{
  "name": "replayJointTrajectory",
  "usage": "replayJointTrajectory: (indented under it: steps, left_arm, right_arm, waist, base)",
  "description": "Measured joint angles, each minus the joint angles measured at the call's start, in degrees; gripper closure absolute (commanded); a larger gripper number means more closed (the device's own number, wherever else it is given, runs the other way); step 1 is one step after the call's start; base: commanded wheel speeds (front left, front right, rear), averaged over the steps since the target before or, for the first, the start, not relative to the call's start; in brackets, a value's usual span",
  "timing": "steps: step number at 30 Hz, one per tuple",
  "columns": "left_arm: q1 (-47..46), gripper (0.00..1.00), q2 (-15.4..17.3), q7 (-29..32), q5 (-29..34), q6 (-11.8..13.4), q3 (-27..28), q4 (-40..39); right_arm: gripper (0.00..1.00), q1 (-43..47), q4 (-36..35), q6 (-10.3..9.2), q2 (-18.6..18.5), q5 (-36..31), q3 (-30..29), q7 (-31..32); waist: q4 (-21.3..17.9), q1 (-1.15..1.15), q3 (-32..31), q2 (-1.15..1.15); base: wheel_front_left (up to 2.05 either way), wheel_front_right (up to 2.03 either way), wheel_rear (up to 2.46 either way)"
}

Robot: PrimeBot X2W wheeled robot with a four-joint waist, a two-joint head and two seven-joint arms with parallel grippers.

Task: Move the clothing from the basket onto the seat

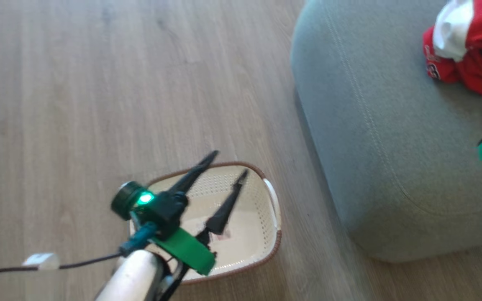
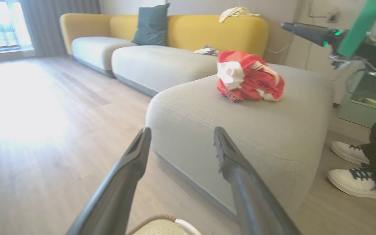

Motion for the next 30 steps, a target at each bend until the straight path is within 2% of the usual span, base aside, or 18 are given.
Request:
replayJointTrajectory:
  steps: [3, 6, 13, 18, 23, 26, 30]
  left_arm:
    - [1.9, 0.0, -0.9, 0.0, 0.2, 0.0, 5.1, 0.0]
    - [3.2, 0.0, -2.0, 0.0, 0.7, 0.4, 10.3, 0.2]
    - [5.1, 0.0, -4.0, 0.0, 1.9, 4.2, 19.3, 1.7]
    - [6.4, 0.0, -4.4, 0.0, 2.7, 6.6, 22.2, 3.4]
    - [8.4, 0.0, -4.5, 0.0, 3.3, 6.8, 22.7, 5.5]
    - [9.3, 0.0, -4.5, 0.0, 0.2, 7.1, 22.8, 5.9]
    - [10.1, 0.0, -4.5, 0.0, 0.0, 7.1, 22.8, 6.4]
  right_arm:
    - [0.0, 5.1, -4.7, 0.0, 0.7, 0.1, 1.3, 0.0]
    - [0.0, 8.7, -7.9, 0.0, 2.9, 0.3, 2.2, -0.1]
    - [0.0, 15.1, -11.2, 0.0, 9.4, 0.6, 4.8, -0.2]
    - [0.0, 18.1, -10.1, 0.0, 12.5, -2.0, 6.0, -0.2]
    - [0.0, 18.2, -8.8, 0.0, 14.6, -4.6, 6.3, -0.2]
    - [0.0, 19.5, -8.8, 0.0, 16.0, -5.0, 5.5, -0.2]
    - [0.0, 21.6, -7.9, 0.0, 16.4, -7.8, 5.9, -0.2]
  waist:
    - [1.9, 0.0, -1.4, 0.0]
    - [4.0, 0.0, -2.6, 0.0]
    - [9.2, 0.0, -4.6, 0.0]
    - [12.9, 0.0, -5.7, 0.0]
    - [15.7, 0.0, -6.8, 0.0]
    - [16.8, 0.0, -7.5, 0.0]
    - [17.6, 0.0, -8.0, 0.0]
  base:
    - [0.0, 0.0, 0.0]
    - [0.0, 0.0, 0.0]
    - [0.0, 0.0, 0.0]
    - [0.0, 0.0, 0.0]
    - [0.0, 0.0, 0.0]
    - [0.0, 0.0, 0.0]
    - [0.0, 0.0, 0.0]
